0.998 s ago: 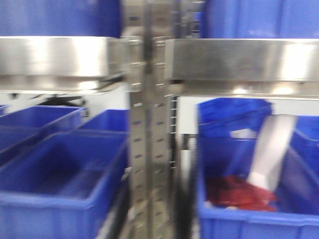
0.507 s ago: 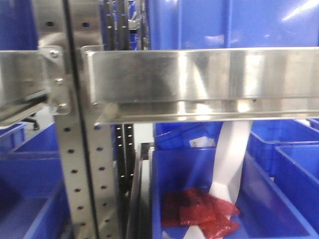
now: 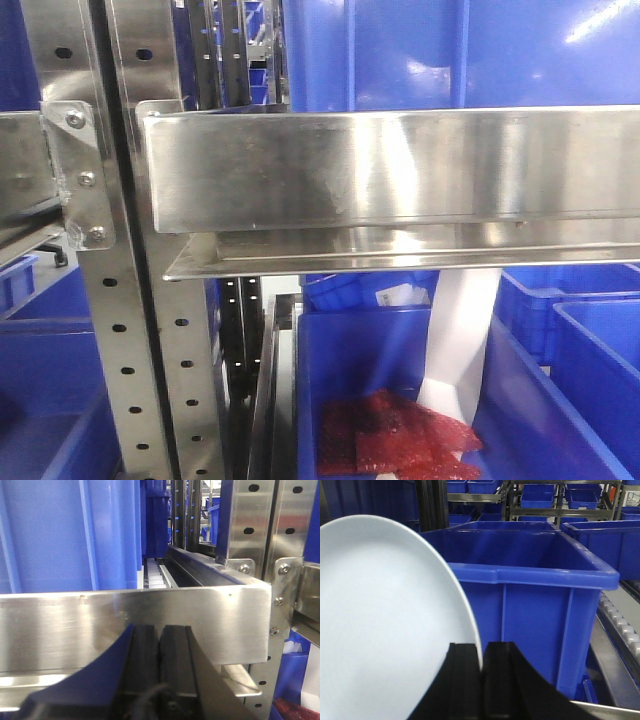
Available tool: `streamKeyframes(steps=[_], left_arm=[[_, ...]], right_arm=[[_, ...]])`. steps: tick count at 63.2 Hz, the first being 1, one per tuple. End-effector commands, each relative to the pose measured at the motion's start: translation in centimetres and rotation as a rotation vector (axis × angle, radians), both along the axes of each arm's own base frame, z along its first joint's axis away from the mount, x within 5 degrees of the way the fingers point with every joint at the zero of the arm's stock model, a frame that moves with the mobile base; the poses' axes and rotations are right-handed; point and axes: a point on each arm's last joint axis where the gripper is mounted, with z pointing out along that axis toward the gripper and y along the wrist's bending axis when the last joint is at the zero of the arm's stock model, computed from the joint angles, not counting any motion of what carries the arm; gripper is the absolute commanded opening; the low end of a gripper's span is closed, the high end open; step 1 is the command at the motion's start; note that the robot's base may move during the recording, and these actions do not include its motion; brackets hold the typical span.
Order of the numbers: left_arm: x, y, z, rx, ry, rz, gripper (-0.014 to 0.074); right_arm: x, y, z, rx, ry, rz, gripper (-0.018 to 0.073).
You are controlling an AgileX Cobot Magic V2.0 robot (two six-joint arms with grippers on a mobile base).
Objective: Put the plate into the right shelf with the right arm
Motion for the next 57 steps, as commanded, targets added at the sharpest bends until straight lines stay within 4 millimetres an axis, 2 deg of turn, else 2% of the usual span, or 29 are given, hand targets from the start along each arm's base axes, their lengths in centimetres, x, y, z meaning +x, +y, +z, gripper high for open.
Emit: streamKeyframes(steps=[1,43,50,57], left_arm=[[-0.1,0.2,0.6,-0.011,-0.09,0.019,-0.0047],[-0.1,0.2,0.6,-0.011,-0.09,0.019,-0.0047],[-0.1,0.2,0.6,-0.011,-0.09,0.019,-0.0047],[-0.1,0.2,0.6,-0.011,-0.09,0.019,-0.0047]], right_arm=[[-0.2,0.0,1.7,0.011,-0.115,0.005,0.0054],[-0.2,0.0,1.8,0.014,-0.122,0.007,0.0054],[-0.5,0.0,3.1,0.041,-0.211,0.019,0.0054],[-0.6,0.1,5.9,0.066,-0.292,0.025,0.0054]])
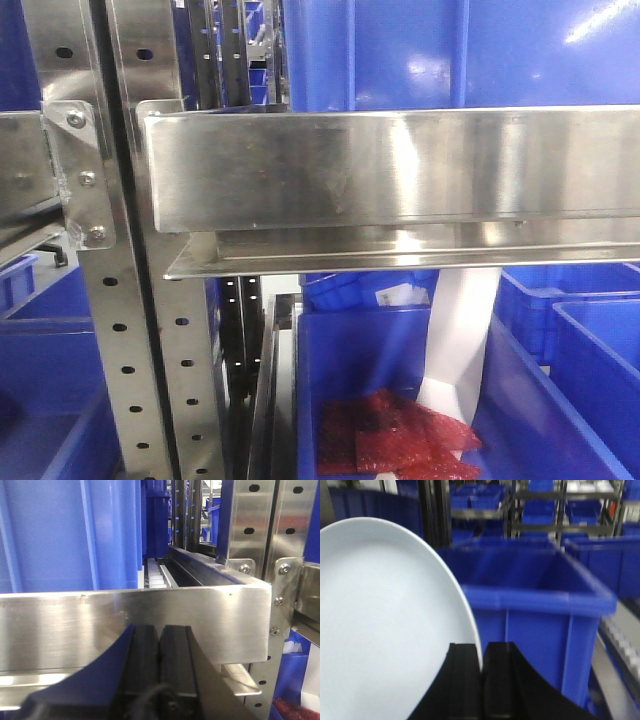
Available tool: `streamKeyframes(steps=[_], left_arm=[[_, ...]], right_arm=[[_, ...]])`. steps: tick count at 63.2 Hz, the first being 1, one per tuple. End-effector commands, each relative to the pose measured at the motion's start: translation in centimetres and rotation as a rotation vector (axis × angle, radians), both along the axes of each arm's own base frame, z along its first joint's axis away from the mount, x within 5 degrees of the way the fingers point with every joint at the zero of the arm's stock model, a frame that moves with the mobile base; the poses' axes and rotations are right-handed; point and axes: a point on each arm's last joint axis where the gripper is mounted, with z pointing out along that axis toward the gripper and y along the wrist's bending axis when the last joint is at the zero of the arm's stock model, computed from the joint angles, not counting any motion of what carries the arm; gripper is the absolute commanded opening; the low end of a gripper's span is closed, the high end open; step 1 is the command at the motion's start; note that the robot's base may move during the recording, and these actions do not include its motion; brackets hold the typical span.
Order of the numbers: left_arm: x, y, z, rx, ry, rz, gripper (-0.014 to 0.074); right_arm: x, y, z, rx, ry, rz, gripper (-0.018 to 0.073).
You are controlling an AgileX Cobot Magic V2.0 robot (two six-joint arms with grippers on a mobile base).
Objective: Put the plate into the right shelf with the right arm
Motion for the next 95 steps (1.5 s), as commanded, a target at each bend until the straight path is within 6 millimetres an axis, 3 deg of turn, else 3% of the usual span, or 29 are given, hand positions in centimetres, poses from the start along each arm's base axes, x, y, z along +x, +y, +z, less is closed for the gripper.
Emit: streamKeyframes(steps=[1,10,19,26,37,44,52,59,67,80,91,95], left_arm=[[-0.1,0.2,0.6,-0.011,-0.09,0.019,-0.0047],[-0.1,0.2,0.6,-0.011,-0.09,0.019,-0.0047],[-0.1,0.2,0.6,-0.011,-0.09,0.019,-0.0047],[-0.1,0.2,0.6,-0.011,-0.09,0.019,-0.0047],[-0.1,0.2,0.6,-0.011,-0.09,0.019,-0.0047],[-0.1,0.2,0.6,-0.011,-0.09,0.019,-0.0047],[-0.1,0.2,0.6,-0.011,-0.09,0.019,-0.0047],[-0.1,0.2,0.6,-0.011,-0.09,0.019,-0.0047],[-0.1,0.2,0.6,-0.011,-0.09,0.019,-0.0047],[-0.1,0.2,0.6,-0.011,-0.09,0.019,-0.0047],[-0.1,0.2,0.6,-0.011,-0.09,0.019,-0.0047],[-0.1,0.2,0.6,-0.011,-0.09,0.019,-0.0047]], right_arm=[[-0.3,0.1,4.6,0.044,-0.213,0.015,0.0054],[1.2,0.6,9.1,0.056,-0.25,0.014,0.0054],[4.9,1.9,13.1,0.024,-0.262,-0.002,0.0054],[8.3,2.9,15.1,-0.028,-0.246,-0.026,0.0054],[13.7,4.6,16.4,-0.085,-0.189,-0.054,0.0054],[17.3,4.9,16.1,-0.12,-0.148,-0.094,0.0054],[21.5,3.6,14.9,-0.143,-0.092,-0.181,0.0054],[24.6,2.9,13.1,-0.16,-0.042,-0.216,0.0054],[27.6,3.4,10.5,-0.18,0.027,-0.207,0.0054],[30.9,4.0,7.2,-0.205,0.112,-0.195,0.0054],[31.7,4.1,6.1,-0.21,0.15,-0.195,0.0066],[31.7,4.1,6.1,-0.204,0.155,-0.195,0.0131]])
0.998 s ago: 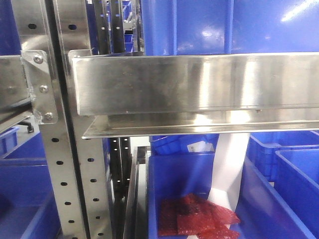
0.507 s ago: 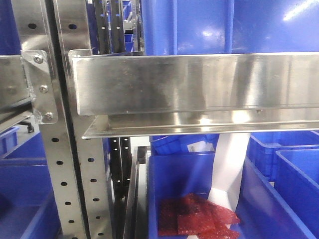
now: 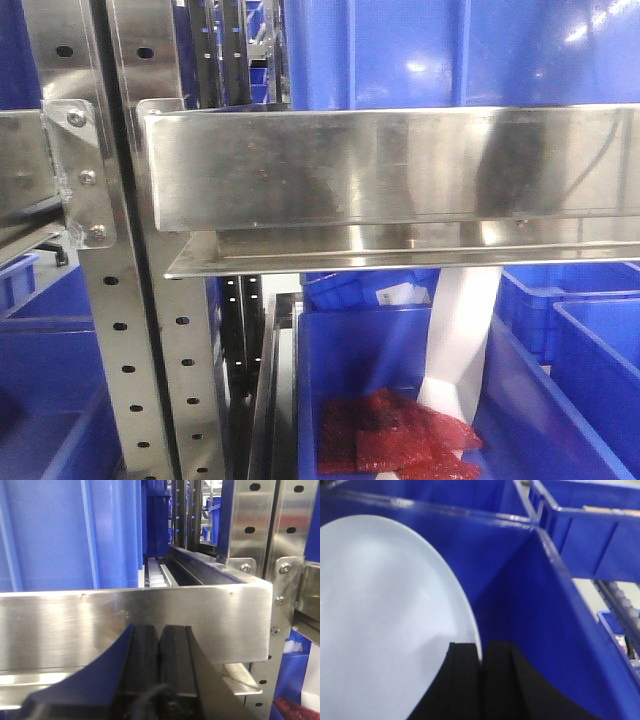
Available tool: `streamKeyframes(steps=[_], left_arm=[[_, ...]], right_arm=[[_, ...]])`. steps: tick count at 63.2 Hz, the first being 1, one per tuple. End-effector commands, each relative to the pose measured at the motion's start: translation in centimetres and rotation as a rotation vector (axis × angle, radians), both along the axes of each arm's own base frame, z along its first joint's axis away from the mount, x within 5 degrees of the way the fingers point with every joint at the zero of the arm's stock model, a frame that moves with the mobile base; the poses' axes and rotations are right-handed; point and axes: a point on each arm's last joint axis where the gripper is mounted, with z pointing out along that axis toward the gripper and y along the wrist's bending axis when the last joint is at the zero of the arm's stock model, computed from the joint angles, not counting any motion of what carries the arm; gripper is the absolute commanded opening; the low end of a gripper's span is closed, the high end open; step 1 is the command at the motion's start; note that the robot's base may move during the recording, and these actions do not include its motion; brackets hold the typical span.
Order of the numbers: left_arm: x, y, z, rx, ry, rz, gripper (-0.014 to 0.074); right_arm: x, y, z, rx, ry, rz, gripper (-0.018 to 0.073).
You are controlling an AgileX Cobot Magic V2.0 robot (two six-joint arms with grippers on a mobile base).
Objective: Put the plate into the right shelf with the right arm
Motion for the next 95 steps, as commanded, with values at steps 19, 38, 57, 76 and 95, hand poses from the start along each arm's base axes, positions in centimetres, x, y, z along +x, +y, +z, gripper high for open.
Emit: streamKeyframes(steps=[19,38,57,76,95], left_arm=[[-0.1,0.2,0.6,-0.011,-0.09,0.019,-0.0047],[-0.1,0.2,0.6,-0.011,-0.09,0.019,-0.0047],[-0.1,0.2,0.6,-0.011,-0.09,0.019,-0.0047],[-0.1,0.2,0.6,-0.011,-0.09,0.019,-0.0047],[-0.1,0.2,0.6,-0.011,-0.09,0.019,-0.0047]], right_arm=[[-2.7,-0.5,5.1,0.024,-0.142,0.001,0.0629],[-8.5,-1.5,9.6,0.109,-0.19,-0.016,0.0599],[-17.5,-3.0,11.4,0.18,-0.169,-0.028,0.012],[-27.3,-4.5,3.7,0.108,-0.206,0.008,0.0051],[-33.3,-5.4,-4.5,0.106,-0.264,0.023,0.0051]])
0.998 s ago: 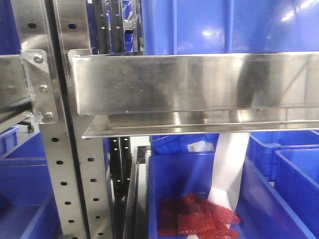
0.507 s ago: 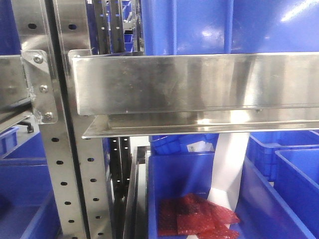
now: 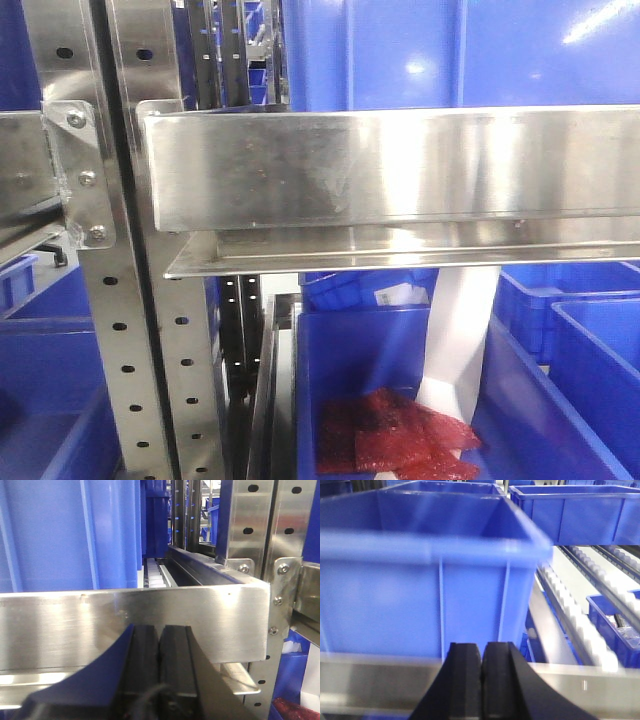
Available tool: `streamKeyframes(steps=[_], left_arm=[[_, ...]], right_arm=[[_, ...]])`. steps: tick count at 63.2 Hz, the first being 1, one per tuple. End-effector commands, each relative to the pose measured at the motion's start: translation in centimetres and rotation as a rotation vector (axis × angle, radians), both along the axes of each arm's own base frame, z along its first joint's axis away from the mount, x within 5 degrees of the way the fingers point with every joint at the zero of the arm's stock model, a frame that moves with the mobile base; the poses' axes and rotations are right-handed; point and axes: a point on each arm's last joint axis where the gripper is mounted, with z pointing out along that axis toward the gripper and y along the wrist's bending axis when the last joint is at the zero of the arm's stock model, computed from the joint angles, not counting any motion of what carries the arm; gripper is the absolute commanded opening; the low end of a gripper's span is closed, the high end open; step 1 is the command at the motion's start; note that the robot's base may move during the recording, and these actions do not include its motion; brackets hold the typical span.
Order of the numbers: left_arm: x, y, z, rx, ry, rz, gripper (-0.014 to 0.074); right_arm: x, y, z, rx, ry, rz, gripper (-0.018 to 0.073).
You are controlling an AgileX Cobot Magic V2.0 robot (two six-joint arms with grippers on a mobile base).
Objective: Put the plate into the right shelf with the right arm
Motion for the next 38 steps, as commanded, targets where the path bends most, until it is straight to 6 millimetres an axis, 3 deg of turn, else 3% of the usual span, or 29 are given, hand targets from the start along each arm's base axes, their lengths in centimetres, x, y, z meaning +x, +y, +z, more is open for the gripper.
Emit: streamKeyframes(steps=[1,19,38], left_arm=[[-0.1,0.2,0.6,-0.011,-0.09,0.019,-0.0047],[-0.1,0.2,0.6,-0.011,-0.09,0.019,-0.0047],[-0.1,0.2,0.6,-0.011,-0.09,0.019,-0.0047]], right_arm=[[-1.0,-0.1,0.0,-0.007,-0.129,0.013,0.0051],[-1.5,-0.2,-2.4,-0.014,-0.101,0.011,0.0051],[-1.2,-0.1,-2.8,-0.015,-0.125,0.016,0.0051]])
